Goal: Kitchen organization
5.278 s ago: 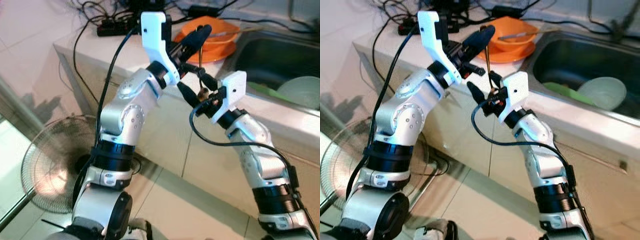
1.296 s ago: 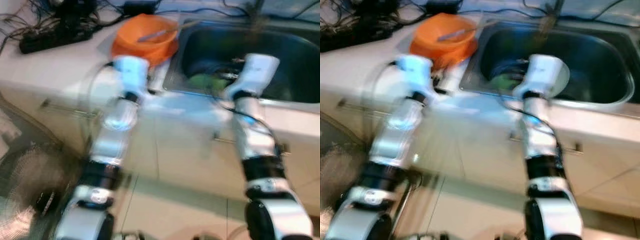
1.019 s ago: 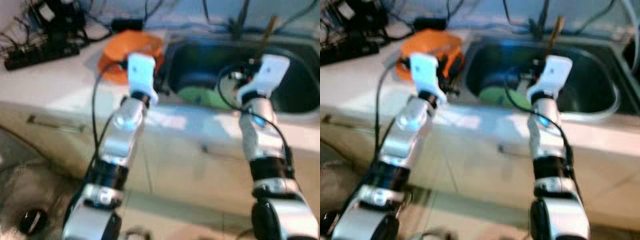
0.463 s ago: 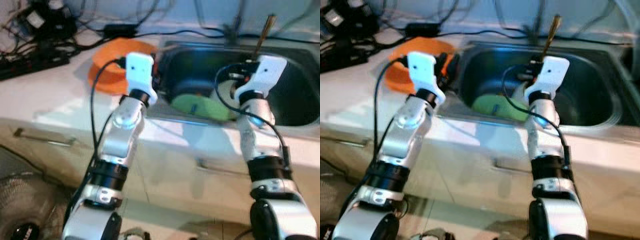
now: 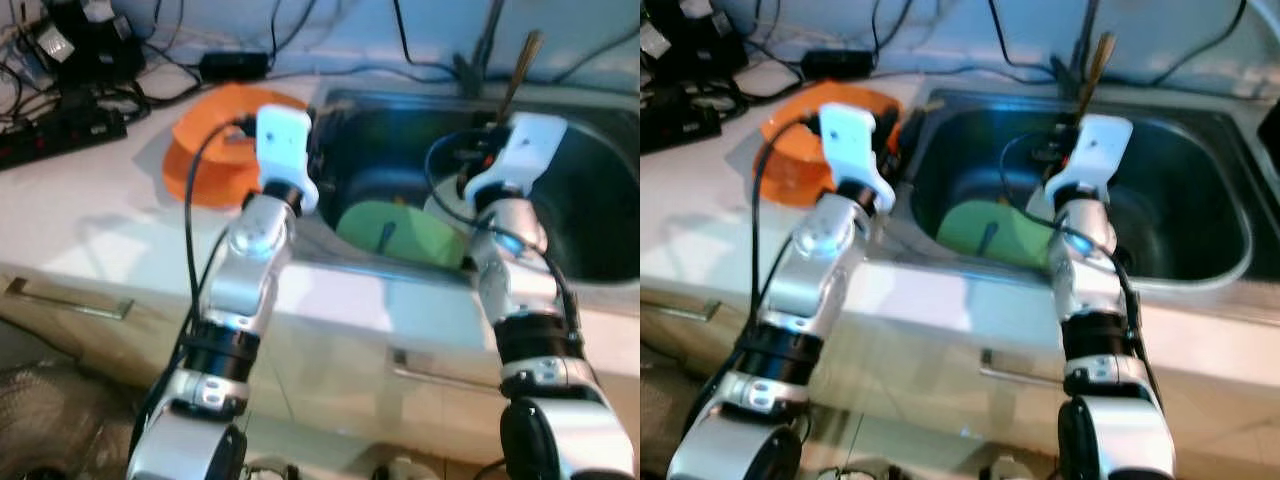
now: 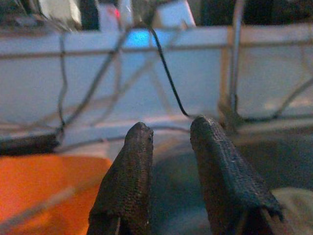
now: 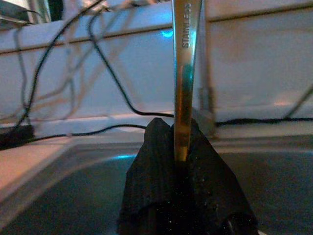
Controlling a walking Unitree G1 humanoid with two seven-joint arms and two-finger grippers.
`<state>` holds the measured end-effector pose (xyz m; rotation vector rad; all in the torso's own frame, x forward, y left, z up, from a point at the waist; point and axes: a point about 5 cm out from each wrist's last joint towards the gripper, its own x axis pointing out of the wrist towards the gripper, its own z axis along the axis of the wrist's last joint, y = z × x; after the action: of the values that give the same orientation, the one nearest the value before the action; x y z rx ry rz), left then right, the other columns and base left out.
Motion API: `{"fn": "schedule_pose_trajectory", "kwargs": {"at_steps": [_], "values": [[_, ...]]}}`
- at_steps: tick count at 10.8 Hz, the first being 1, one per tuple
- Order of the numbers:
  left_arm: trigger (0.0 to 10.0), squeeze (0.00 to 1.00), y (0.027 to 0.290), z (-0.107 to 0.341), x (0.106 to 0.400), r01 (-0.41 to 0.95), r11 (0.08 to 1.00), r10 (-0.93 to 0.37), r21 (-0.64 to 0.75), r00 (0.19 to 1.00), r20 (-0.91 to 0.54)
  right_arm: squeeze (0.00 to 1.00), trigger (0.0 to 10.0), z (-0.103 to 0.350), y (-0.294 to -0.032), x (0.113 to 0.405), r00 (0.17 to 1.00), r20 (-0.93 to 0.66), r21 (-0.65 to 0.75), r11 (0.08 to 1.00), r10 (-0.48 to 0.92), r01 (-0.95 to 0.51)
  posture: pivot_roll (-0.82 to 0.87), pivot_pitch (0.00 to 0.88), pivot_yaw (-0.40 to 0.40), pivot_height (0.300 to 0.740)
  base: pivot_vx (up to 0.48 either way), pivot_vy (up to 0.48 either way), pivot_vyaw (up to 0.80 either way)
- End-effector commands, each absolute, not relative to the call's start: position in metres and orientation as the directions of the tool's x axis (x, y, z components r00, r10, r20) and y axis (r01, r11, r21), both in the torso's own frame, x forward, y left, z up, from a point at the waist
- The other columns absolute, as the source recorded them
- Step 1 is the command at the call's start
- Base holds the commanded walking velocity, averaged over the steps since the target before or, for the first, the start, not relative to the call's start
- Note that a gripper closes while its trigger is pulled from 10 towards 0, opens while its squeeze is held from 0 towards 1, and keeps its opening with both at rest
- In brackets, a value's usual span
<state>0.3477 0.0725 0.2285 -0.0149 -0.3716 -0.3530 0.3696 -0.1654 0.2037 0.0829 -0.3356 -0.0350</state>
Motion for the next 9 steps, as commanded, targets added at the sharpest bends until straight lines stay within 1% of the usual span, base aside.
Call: {"fn": "schedule_pose_trajectory", "kwargs": {"at_steps": [1, 3, 4, 9], "values": [[10.0, 0.00, 0.0801, 0.2270, 0.3486, 0.319, 0.947, -0.312, 0.041, 0.881, 0.355, 0.00, 10.0, 0.2043, -0.1525, 0.3704, 0.945, 0.326, 0.070, 0.997, -0.002, -0.022, 0.05, 0.081, 0.051, 0.740, 0.000, 0.000, 0.00], [10.0, 0.00, 0.0793, 0.2269, 0.3485, 0.322, 0.946, -0.316, 0.043, 0.881, 0.351, 0.00, 10.0, 0.2010, -0.1537, 0.3715, 0.952, 0.307, 0.077, 0.997, -0.005, -0.019, 0.05, 0.081, 0.051, 0.740, 0.000, 0.000, 0.00], [10.0, 0.00, 0.0793, 0.2262, 0.3486, 0.323, 0.945, -0.317, 0.040, 0.883, 0.347, 1.00, 10.0, 0.1987, -0.1541, 0.3715, 0.955, 0.297, 0.086, 0.996, -0.009, -0.018, 0.05, 0.080, 0.051, 0.740, 0.000, 0.000, 0.00], [10.0, 0.00, 0.0806, 0.2227, 0.3497, 0.338, 0.940, -0.337, 0.056, 0.883, 0.328, 1.00, 10.0, 0.1952, -0.1525, 0.3725, 0.960, 0.280, 0.086, 0.996, -0.007, -0.018, 0.05, 0.059, 0.049, 0.740, 0.000, 0.000, 0.00]]}}
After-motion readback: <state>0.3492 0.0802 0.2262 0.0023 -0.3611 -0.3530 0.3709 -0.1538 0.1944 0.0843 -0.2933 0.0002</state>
